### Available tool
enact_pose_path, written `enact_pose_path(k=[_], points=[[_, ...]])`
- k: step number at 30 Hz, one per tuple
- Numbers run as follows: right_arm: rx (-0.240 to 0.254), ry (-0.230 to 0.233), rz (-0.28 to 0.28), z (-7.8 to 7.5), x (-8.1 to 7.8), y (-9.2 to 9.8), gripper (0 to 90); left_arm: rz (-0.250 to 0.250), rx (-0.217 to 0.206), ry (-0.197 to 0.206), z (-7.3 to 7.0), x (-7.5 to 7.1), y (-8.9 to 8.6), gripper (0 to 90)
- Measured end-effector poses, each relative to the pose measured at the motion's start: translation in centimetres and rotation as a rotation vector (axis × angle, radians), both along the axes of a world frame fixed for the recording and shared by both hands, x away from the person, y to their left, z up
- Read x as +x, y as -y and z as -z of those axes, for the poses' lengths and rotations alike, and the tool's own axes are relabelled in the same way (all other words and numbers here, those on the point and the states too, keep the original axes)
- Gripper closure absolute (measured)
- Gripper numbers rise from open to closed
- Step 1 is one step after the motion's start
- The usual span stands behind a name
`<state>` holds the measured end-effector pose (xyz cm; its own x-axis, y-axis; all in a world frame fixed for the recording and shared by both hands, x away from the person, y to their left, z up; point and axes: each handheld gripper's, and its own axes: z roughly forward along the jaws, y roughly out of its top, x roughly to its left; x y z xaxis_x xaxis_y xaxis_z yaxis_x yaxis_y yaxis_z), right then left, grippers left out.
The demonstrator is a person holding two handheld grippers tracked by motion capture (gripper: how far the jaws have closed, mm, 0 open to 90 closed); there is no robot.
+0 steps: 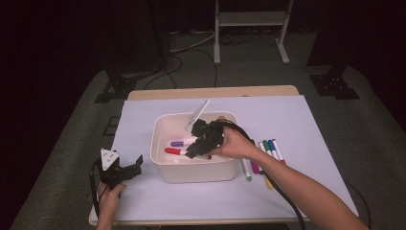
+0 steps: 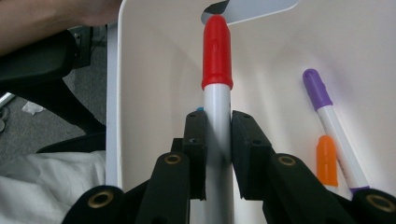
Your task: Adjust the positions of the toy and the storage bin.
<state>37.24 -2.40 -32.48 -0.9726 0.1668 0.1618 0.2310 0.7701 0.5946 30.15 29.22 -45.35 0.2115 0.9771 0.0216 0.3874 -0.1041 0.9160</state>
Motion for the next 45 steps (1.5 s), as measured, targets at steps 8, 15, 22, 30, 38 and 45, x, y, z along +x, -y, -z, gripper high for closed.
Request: enact_pose_path(k=[8,15,22,30,38,45], points=[[-0.058,0.005,-0.025,1.1,0.0,-1.1,75.9,0.001,0.001,0.003,0.0,0.0,0.0,0.0],[-0.097,0.006,-0.035,1.9,0.1,-1.7,75.7,0.000,0.001,0.004,0.0,0.0,0.0,0.0],[-0.121,-0.015,-0.048,2.4,0.2,-2.0,70.9,0.001,0.000,0.005,0.0,0.0,0.0,0.0],[-0.073,0.004,-0.014,0.7,0.1,-0.5,67.9,0.001,-0.001,0.003,0.0,0.0,0.0,0.0],[0.012,0.022,0.044,-2.0,-0.4,3.3,62.9,0.003,0.002,0.003,0.0,0.0,0.0,0.0],[0.059,0.041,0.134,-3.8,-0.7,8.1,57.2,0.003,0.006,0.004,0.0,0.0,0.1,0.0]])
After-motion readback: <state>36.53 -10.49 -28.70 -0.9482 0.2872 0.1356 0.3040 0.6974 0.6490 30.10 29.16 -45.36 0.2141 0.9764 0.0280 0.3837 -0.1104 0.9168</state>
